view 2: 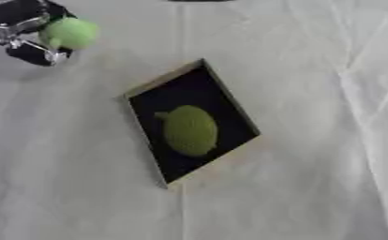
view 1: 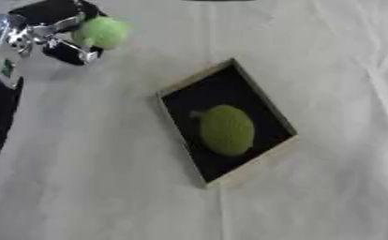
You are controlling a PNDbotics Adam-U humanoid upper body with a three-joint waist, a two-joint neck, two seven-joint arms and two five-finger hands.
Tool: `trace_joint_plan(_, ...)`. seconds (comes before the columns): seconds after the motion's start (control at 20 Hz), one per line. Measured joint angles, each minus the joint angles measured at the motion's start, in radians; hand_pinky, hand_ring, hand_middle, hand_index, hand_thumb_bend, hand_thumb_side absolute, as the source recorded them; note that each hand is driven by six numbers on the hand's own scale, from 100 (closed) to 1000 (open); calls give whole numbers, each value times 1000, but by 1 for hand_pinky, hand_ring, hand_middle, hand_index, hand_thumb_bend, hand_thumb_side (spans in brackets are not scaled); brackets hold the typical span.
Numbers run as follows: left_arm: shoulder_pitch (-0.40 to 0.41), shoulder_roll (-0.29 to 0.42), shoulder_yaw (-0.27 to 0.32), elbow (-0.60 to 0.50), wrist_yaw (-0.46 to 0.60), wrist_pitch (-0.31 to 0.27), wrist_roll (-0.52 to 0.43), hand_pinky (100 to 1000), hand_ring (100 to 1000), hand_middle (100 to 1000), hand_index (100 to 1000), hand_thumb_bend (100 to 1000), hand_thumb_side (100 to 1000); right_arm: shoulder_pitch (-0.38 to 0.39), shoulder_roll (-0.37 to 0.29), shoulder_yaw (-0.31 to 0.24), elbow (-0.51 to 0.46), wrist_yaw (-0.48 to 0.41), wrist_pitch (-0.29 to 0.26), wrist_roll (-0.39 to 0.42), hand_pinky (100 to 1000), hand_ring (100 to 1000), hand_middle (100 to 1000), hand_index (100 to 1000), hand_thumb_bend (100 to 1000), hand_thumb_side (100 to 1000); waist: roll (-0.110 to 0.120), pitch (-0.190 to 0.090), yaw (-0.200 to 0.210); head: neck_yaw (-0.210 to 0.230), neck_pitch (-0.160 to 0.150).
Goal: Pick up objects on the table and place them in the box.
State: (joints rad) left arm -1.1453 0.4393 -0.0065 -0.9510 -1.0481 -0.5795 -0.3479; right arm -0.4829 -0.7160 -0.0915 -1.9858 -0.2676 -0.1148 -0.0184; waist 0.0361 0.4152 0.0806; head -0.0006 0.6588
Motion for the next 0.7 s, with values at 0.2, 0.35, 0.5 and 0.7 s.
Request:
trace_joint_plan(0.2,2,-21,-70,-109,72,-40,10,763,695,629,786,100,156,-1,1,0,0,0,-1,0,894,855,629,768,100,530,-1,0,-2,0,0)
trace_joint_plan(0.35,4,-53,-115,-182,111,-55,5,758,693,626,782,100,175,-4,5,0,0,0,-2,-2,894,855,629,768,100,530,-1,-2,-4,3,0)
trace_joint_plan(0.5,8,-97,-150,-228,123,-57,-5,750,684,617,775,100,148,-10,9,0,0,-2,-3,-3,894,855,629,767,100,530,-1,-2,-4,8,0)
trace_joint_plan(0.7,11,-160,-177,-240,109,-52,-15,752,684,617,773,100,165,-10,9,1,0,-4,-3,-3,894,855,629,767,100,530,-1,-3,-3,12,0)
